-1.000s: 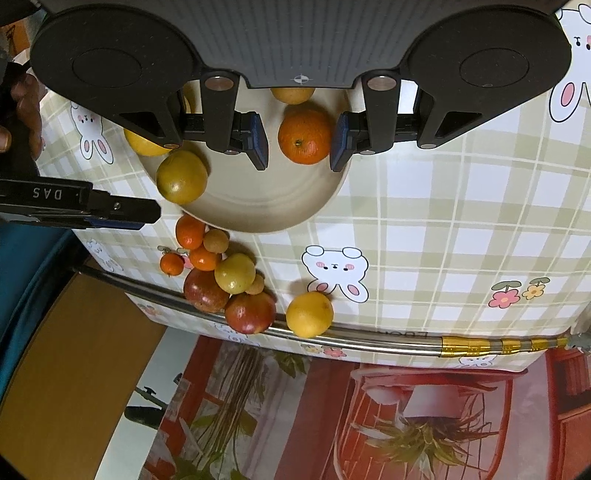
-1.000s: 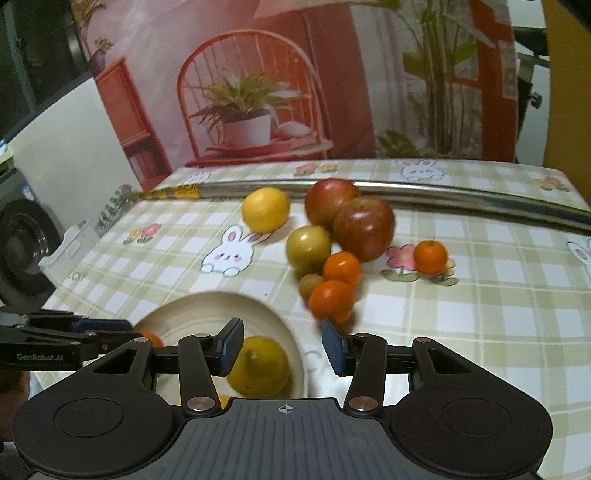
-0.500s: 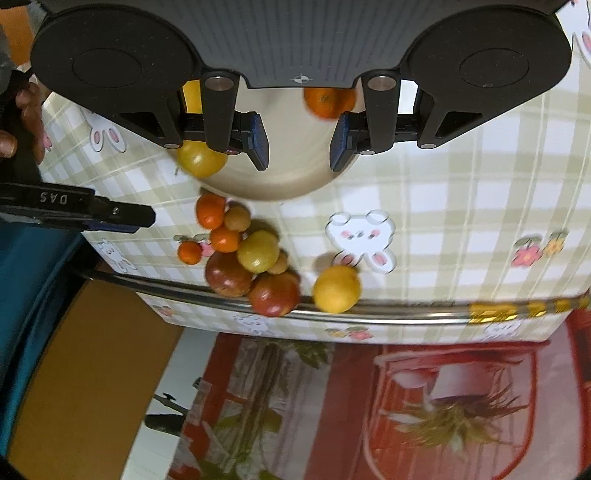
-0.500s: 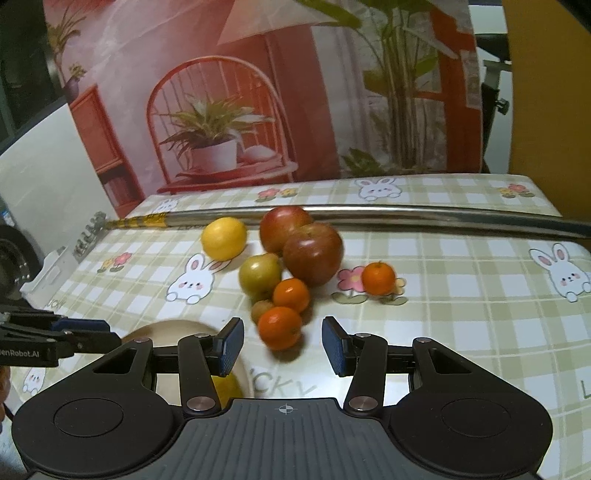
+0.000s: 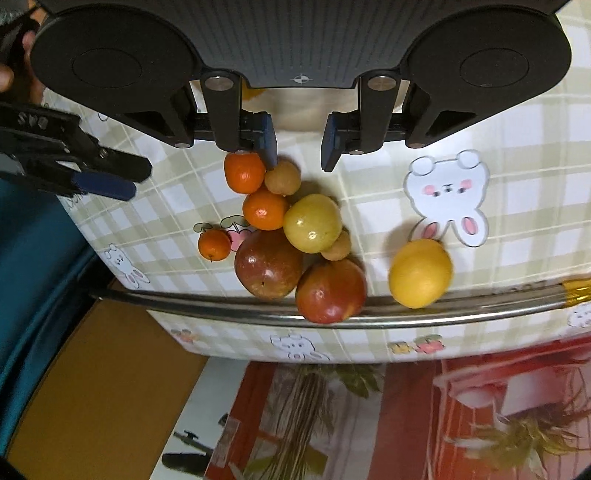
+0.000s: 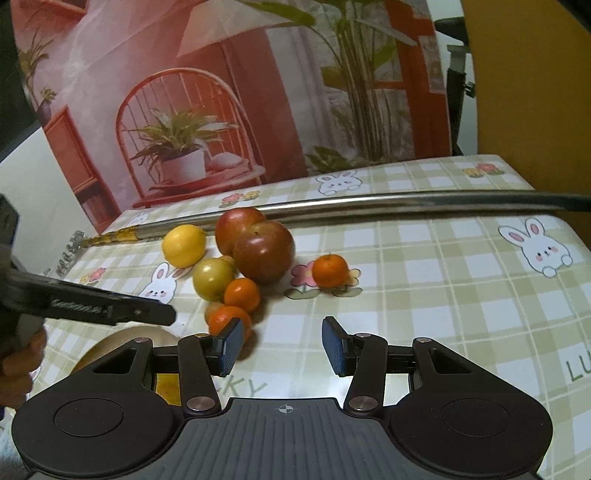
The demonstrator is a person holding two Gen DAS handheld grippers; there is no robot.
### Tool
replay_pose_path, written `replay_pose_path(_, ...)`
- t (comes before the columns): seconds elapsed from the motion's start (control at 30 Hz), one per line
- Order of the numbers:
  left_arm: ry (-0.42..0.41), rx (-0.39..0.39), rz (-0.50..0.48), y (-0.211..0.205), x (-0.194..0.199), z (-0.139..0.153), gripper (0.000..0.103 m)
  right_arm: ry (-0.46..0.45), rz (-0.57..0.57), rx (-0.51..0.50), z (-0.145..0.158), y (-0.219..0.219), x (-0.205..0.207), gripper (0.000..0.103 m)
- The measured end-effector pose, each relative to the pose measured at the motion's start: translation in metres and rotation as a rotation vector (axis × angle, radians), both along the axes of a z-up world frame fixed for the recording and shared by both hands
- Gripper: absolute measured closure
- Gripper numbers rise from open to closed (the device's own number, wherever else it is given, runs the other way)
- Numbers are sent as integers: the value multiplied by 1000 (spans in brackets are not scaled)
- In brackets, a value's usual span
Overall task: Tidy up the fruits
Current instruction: 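Grasp another brown kiwi with the left tool while the right tool approaches a mandarin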
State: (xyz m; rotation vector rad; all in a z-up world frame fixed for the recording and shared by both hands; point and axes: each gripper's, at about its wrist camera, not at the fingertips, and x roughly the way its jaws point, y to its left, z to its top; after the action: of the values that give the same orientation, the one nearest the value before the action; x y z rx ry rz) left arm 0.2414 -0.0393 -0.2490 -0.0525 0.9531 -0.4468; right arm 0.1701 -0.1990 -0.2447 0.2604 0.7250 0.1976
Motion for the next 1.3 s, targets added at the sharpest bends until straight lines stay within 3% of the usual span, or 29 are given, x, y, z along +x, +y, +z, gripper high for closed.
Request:
replay_pose_path(0.2, 2, 1, -28, -16, 15, -11, 75, 3, -23, 26, -8, -13, -2, 59)
replay_pose_path(0.33, 3, 59, -42, -29, 21, -16, 75, 1, -31, 38, -11, -19, -3, 59)
replay_pose_path(0.83, -13, 139, -87, -57, 26, -27, 75, 15, -49, 62, -22, -28, -3, 59)
replay_pose_path(1.07, -36, 130, -79, -51, 18, -22, 75, 12, -51, 61, -26, -30, -3, 59)
replay_pose_path(1.3, -88, 109, -51, -32, -4, 1, 75, -10, -8, 24, -24, -24, 8, 59)
